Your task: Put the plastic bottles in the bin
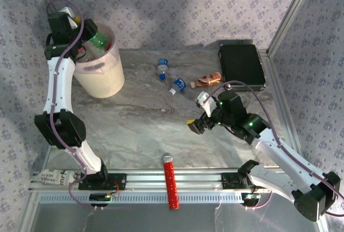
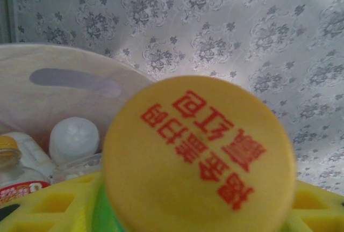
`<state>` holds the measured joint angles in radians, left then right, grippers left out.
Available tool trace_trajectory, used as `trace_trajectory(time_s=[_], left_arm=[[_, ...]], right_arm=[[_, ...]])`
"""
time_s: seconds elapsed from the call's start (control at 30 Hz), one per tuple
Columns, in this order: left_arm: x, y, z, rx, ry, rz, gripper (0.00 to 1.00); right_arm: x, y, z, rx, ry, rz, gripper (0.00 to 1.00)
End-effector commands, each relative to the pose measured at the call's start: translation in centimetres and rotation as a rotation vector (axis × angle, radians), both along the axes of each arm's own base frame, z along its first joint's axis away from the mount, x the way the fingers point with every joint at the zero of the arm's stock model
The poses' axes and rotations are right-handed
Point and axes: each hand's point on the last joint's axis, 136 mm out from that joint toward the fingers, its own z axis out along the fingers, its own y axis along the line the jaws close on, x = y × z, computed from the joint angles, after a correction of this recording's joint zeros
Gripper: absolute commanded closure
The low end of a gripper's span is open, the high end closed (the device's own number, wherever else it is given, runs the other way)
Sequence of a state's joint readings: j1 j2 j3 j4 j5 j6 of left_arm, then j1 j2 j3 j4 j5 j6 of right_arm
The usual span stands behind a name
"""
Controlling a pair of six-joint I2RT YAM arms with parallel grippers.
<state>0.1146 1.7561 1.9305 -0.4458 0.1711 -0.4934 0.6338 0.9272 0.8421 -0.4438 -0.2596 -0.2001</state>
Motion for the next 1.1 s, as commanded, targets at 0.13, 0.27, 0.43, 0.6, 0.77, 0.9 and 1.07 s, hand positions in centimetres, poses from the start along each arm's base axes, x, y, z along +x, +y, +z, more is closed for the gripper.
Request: trace_trajectory(time_s=[0.13,0.27,0.43,0.6,0.77,0.9,1.07], left_arm=[[2.1,-0.6,-0.9,0.055,0.046,-0.019,0.48],[2.3,-0.1,-2.2,0.072,0.086,-0.002,0.38],[2.0,0.2,-2.0,0.112,0.105,0.007,0.23],[1.4,1.4,-0.5,0.179,0.102,0.039,0.2],[1.1,1.0,-0.7,0.205,0.134,0.019,0.3],[1.5,1.0,-1.8,0.22,0.163,0.022,0.42],[2.5,2.3,-4.6,0.223,0.229,0.05,0.51]], right_arm=[[-0.2,-0.9,-0.4,-0.05,-0.007,-0.024,0.01],[-0.3,-1.0,-0.7,-0.062,-0.007,-0.025,0.01],[-0.1,-1.0,-1.2,-0.072,-0.003,-0.026,0.01],[-0.1,-1.0,-1.6,-0.072,0.003,-0.025,0.01],[0.2,-0.9,-1.7,-0.068,0.005,-0.028,0.01],[0.1,-1.0,-1.9,-0.072,0.01,-0.032,0.01],[0.1,-1.4,-1.9,-0.08,0.008,-0.042,0.01]])
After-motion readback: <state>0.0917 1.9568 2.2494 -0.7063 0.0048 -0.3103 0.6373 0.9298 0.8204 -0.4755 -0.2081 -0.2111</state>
